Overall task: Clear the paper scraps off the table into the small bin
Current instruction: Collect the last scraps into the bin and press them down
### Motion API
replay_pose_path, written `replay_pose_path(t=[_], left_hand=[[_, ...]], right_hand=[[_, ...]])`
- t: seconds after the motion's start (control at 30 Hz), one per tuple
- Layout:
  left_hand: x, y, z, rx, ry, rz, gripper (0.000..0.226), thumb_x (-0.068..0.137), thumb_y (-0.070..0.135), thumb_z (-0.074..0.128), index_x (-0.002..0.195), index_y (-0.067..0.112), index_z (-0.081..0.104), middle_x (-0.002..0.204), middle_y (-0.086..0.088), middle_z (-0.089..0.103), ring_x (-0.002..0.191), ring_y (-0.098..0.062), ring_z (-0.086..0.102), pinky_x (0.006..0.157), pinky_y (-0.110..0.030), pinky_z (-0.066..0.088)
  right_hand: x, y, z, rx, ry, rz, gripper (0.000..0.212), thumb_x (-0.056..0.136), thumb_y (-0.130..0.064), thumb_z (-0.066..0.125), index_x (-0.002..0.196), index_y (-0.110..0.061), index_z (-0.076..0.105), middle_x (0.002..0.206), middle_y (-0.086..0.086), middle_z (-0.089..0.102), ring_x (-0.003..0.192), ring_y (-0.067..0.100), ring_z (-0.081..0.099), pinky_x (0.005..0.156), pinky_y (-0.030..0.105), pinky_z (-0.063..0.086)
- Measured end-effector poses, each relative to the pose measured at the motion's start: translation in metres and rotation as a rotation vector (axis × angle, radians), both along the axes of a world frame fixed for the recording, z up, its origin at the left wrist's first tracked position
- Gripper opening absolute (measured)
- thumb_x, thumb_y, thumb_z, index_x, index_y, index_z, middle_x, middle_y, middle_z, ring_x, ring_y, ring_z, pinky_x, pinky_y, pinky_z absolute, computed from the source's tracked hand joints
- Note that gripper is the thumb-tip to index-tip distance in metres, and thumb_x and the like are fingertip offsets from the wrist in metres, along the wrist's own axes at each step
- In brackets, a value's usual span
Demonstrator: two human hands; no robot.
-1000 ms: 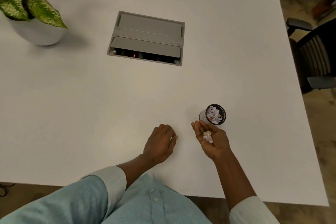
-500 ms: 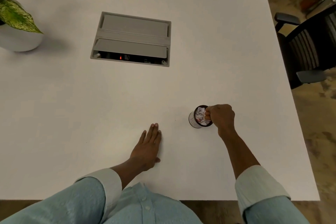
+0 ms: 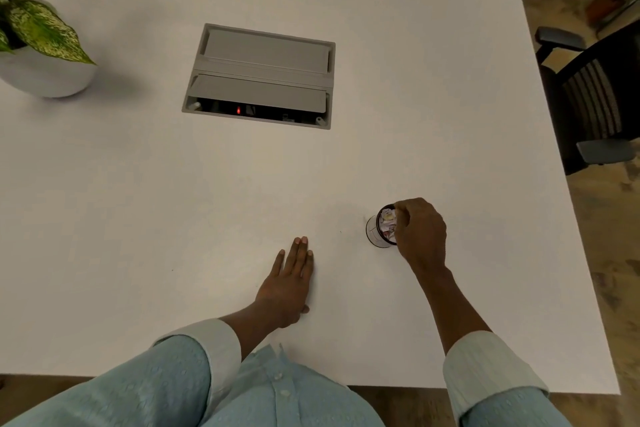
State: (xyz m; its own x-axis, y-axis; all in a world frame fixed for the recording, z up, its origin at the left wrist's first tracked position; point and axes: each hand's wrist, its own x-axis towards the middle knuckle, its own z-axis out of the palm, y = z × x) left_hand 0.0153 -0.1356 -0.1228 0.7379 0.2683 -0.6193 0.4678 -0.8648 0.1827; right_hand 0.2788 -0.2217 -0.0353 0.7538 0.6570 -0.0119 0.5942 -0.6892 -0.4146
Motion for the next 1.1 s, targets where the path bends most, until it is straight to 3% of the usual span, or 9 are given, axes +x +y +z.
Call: replay_pose_path(t=[0.17,0.33,0.43,0.67,0.8,0.87,1.0,1.1], left_hand=[[0.001,0.0,-0.001,0.001,-0.004,0.003,0.11,0.099,0.046,0.062,0.16,-0.001,-0.018,0.162,-0.025,-0.038,0.152,-0.041,-0.035,0.129,-0.058,0.001],[0.001,-0.001,-0.001,0.009,-0.003,0.0,0.111,0.098,0.045,0.063,0.16,-0.001,-0.016,0.163,-0.026,-0.037,0.152,-0.041,-0.034,0.129,-0.058,0.001],[0.001,-0.001,-0.001,0.007,-0.002,0.001,0.111,0.098,0.044,0.064,0.16,-0.001,-0.017,0.162,-0.026,-0.038,0.152,-0.042,-0.035,0.129,-0.058,0.0],[0.002,-0.001,0.003,0.004,0.016,0.003,0.11,0.099,0.042,0.063,0.16,-0.002,-0.017,0.161,-0.027,-0.038,0.151,-0.042,-0.036,0.129,-0.059,0.0],[0.005,-0.002,0.005,0.015,0.026,-0.001,0.112,0.098,0.042,0.065,0.159,-0.003,-0.017,0.161,-0.028,-0.038,0.15,-0.044,-0.036,0.128,-0.06,0.0],[0.005,-0.002,0.006,0.011,0.027,-0.003,0.111,0.099,0.042,0.064,0.159,-0.003,-0.018,0.161,-0.028,-0.038,0.151,-0.043,-0.036,0.128,-0.06,0.0],[0.004,0.0,0.007,0.018,0.018,-0.01,0.11,0.1,0.043,0.062,0.159,-0.003,-0.018,0.161,-0.028,-0.038,0.151,-0.043,-0.036,0.129,-0.06,-0.001],[0.003,-0.001,0.007,0.034,0.009,-0.016,0.109,0.1,0.044,0.06,0.159,-0.004,-0.018,0.161,-0.029,-0.037,0.151,-0.044,-0.035,0.128,-0.06,0.001]], right_hand=[[-0.011,-0.012,-0.015,-0.086,-0.057,0.192,0.017,0.092,-0.004,0.063,0.105,-0.011,0.07,0.109,0.002,0.068,0.104,0.027,0.061,0.074,0.04,0.056],[-0.01,-0.018,-0.035,-0.255,0.019,0.19,0.034,0.093,-0.003,0.059,0.126,-0.011,0.063,0.132,0.003,0.059,0.121,0.025,0.056,0.092,0.035,0.053],[-0.009,-0.018,-0.039,-0.267,0.043,0.16,0.036,0.092,0.002,0.055,0.125,-0.011,0.064,0.132,0.003,0.06,0.121,0.026,0.056,0.09,0.033,0.049],[-0.007,-0.012,-0.027,-0.266,-0.059,0.184,0.04,0.079,0.008,0.069,0.116,-0.007,0.072,0.118,0.006,0.07,0.11,0.031,0.06,0.074,0.041,0.057],[-0.007,-0.009,-0.027,-0.309,-0.007,0.228,0.036,0.083,0.008,0.065,0.115,-0.005,0.073,0.126,0.006,0.069,0.123,0.03,0.058,0.087,0.044,0.058],[-0.008,-0.01,-0.027,-0.279,0.02,0.185,0.034,0.084,0.008,0.065,0.114,-0.005,0.074,0.124,0.008,0.07,0.121,0.031,0.061,0.089,0.045,0.057],[-0.017,-0.003,-0.017,-0.067,-0.089,0.033,0.024,0.083,-0.001,0.07,0.1,-0.016,0.074,0.097,0.001,0.074,0.096,0.026,0.065,0.066,0.035,0.054],[-0.026,0.013,-0.007,-0.011,-0.255,0.109,0.022,0.08,-0.005,0.072,0.093,-0.022,0.075,0.087,-0.008,0.073,0.091,0.019,0.062,0.055,0.026,0.045]])
